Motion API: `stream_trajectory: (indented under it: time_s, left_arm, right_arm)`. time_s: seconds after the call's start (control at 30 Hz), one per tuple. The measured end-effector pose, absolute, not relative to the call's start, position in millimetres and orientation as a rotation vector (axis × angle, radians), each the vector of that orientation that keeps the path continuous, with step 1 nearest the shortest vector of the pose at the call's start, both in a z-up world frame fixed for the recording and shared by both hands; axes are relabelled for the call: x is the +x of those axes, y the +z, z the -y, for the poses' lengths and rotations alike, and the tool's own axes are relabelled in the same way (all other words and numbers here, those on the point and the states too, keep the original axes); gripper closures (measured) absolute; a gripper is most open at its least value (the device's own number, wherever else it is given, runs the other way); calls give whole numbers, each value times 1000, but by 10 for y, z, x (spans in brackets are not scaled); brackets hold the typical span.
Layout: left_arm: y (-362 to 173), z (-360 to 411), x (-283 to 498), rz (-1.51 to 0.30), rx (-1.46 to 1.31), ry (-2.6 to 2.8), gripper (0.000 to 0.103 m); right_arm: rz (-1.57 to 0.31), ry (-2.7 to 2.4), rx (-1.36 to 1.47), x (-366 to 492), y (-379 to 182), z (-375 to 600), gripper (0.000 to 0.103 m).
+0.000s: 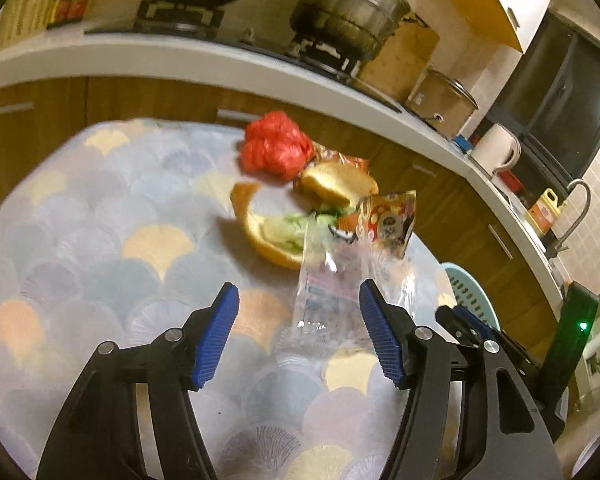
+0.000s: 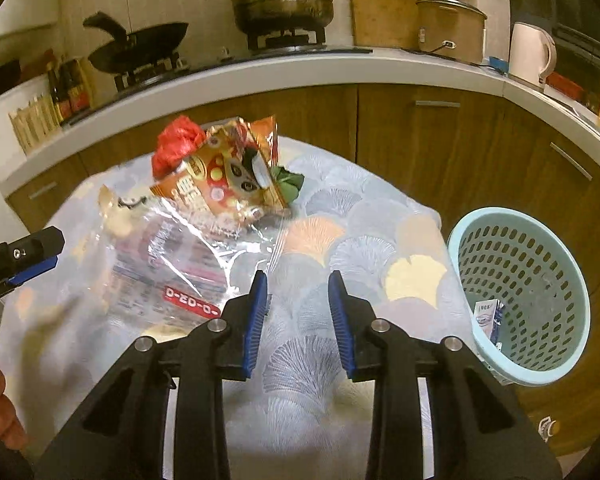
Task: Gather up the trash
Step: 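Move back to the table and grasp the clear plastic bag with the left gripper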
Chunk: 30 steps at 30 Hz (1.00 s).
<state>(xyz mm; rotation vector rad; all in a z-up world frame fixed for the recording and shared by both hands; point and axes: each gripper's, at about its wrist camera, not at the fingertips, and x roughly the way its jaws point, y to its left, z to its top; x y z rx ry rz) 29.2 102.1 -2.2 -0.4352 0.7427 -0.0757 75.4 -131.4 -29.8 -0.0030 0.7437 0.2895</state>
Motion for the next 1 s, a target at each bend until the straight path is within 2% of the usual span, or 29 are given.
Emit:
stream_trajectory:
  time_s: [0.3,0.5,0.63,0.77,0.83,0.93,1.0]
  left_arm:
    - [-390,-845,635,-843,-445,-159,42]
    - [-435,-730,707,-840,-456,-219,46]
    - [-472,-636,745,-856,-448,-242,66]
    - [-498,-557,755,-864,-405,-236,80]
    - [-466,-544,701,-843,-395,-241,83]
    - [-370,-583,594,-809,-402,-268,93]
    - [-267,-656,495,-779,-407,-279,94]
  right_arm:
    - [-785,283,-31,849,-465,1248,75]
    - [-792,281,-62,865,-497,1170,75]
    - [-797,284,-63,874,-504,1152,75]
    - [-791,287,-59,867,-495,1163,75]
    - [-783,293,-58,854,-483,1170,75]
    - [-768,317,-40,830,-438,1193,75]
    - [-757,334,-22,835,-385,1221,75]
